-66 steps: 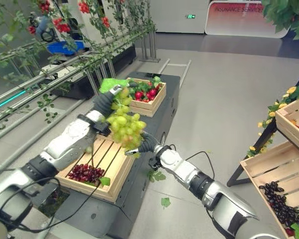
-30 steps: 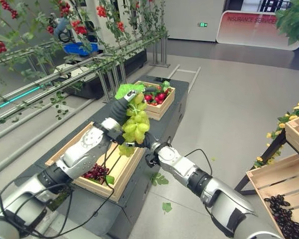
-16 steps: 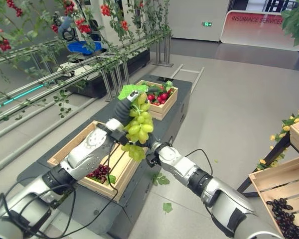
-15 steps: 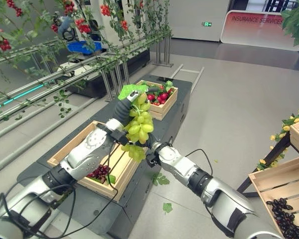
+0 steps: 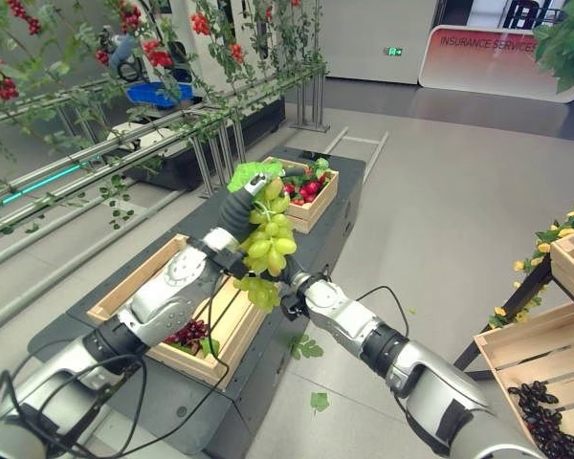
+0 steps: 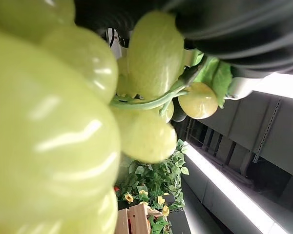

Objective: Pick up the fruits from the basket on one side to the basket on the other side

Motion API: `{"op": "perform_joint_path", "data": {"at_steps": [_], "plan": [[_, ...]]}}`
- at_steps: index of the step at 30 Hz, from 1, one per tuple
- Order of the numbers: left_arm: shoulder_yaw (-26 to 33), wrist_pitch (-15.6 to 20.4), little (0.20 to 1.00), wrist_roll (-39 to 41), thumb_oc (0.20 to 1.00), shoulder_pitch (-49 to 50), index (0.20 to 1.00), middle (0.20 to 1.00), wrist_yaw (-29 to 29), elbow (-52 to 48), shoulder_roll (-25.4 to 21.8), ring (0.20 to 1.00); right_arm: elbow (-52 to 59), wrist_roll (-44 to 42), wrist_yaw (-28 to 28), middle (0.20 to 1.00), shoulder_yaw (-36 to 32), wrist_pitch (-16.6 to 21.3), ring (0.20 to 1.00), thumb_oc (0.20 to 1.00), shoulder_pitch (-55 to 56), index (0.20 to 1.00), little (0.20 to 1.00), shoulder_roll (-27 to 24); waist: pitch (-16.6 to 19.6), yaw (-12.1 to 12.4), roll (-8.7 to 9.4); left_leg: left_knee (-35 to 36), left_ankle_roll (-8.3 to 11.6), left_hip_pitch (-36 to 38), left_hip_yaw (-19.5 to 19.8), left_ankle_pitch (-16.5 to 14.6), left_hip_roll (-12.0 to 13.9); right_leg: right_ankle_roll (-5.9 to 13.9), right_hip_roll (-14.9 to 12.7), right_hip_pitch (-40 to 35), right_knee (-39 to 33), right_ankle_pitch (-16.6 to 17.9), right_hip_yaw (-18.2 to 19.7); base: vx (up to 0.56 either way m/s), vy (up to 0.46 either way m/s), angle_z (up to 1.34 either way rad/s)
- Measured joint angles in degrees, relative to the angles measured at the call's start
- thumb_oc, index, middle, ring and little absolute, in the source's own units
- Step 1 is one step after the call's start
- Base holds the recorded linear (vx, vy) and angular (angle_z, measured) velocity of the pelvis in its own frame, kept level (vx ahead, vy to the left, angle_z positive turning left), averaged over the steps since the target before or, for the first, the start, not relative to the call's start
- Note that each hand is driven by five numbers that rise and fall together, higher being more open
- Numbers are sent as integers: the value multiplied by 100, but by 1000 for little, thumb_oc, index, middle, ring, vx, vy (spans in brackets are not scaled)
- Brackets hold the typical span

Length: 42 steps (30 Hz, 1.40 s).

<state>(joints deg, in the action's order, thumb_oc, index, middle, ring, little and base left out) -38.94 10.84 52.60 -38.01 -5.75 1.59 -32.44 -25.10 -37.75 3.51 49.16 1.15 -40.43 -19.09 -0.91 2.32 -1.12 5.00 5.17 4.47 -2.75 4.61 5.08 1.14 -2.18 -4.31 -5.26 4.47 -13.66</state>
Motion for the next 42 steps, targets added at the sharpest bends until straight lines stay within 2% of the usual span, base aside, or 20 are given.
{"op": "perform_joint_path", "data": {"at_steps": [4, 7, 8, 17, 22, 27, 31, 33, 37, 42], "plan": [[226, 1, 1000, -4, 1000, 157, 1000, 1000, 15, -27, 81, 1000, 0, 5, -4, 200, -132, -8, 200, 200, 6, 200, 200, -16, 3, -1, 5, 0, 0, 4, -4, -2, 3, 0, 2, -2, 0, 0, 7, 0, 0, 0], [682, 17, 1000, -11, 1000, 584, 1000, 1000, 12, -144, 303, 1000, 2, 35, -5, 200, -175, -13, 200, 200, 14, 200, 200, -52, -1, -3, 17, 0, 1, 7, -9, -2, 6, 0, 5, -2, 1, 0, 14, 0, 0, 0], [1025, 18, 1000, -12, 1000, 941, 1000, 1000, 3, -319, 456, 1000, 27, 90, -12, 200, -266, -16, 200, 200, 81, 200, 200, -50, -2, -4, 24, 1, 2, 12, -10, -5, 7, -1, 5, -6, -1, -1, 16, 0, 0, 0], [2046, 122, 1000, -240, 1000, 2323, 1000, 1000, -77, -563, 759, 1000, 61, 306, 1, 200, -974, -7, 200, 200, 483, 200, 200, -42, -82, 38, 176, 3, -21, 36, -9, -31, 11, -6, 5, -36, -25, -5, 18, 0, 0, 0], [2655, 129, 1000, -414, 1000, 3239, 1000, 1000, -87, -675, 881, 1000, 352, 457, 7, 200, -1391, 22, 200, 200, 680, 200, 200, -259, -126, 127, 245, 4, -17, 79, -31, -69, 31, -8, 8, -58, -29, -18, 46, 0, 0, 0], [2928, 116, 1000, -767, 1000, 4044, 1000, 1000, -39, -662, 1015, 1000, 558, 566, 12, 200, -1625, 54, 200, 200, 933, 200, 200, -490, -173, 196, 316, 4, -12, 78, -17, -82, 20, -1, 14, -69, -29, -42, 33, -6, 4, 1], [3126, 66, 1000, -930, 1000, 4565, 1000, 1000, 26, -270, 1190, 1000, 677, 681, 58, 200, -2030, 104, 200, 200, 1194, 200, 200, -534, -200, 246, 347, 4, -20, 73, -19, -99, 9, 7, 3, -64, -29, -54, 34, 0, 0, 0], [3127, 4, 1000, -952, 1000, 4616, 1000, 1000, 53, -15, 1213, 1000, 679, 688, 72, 200, -2043, 106, 200, 200, 1197, 200, 200, -648, -209, 327, 356, 4, -19, 72, -19, -102, 10, 8, 4, -62, -29, -58, 33, 0, 0, 0], [3111, -56, 1000, -1158, 1000, 4772, 1000, 1000, 108, 365, 1232, 1000, 680, 689, 89, 200, -2163, 126, 200, 200, 1200, 200, 200, -662, -213, 331, 359, 5, -16, 69, -18, -106, 10, 6, 9, -60, -29, -67, 33, 0, 0, 0], [3100, -201, 1000, -1960, 1000, 4761, 1000, 1000, 112, 1932, 1265, 1000, 751, 787, 156, 200, -2169, 169, 200, 200, 1217, 200, 200, -709, -232, 317, 344, 3, -18, 73, -26, -109, 5, 13, 2, -55, -29, -75, 38, 0, 0, 0]]}}
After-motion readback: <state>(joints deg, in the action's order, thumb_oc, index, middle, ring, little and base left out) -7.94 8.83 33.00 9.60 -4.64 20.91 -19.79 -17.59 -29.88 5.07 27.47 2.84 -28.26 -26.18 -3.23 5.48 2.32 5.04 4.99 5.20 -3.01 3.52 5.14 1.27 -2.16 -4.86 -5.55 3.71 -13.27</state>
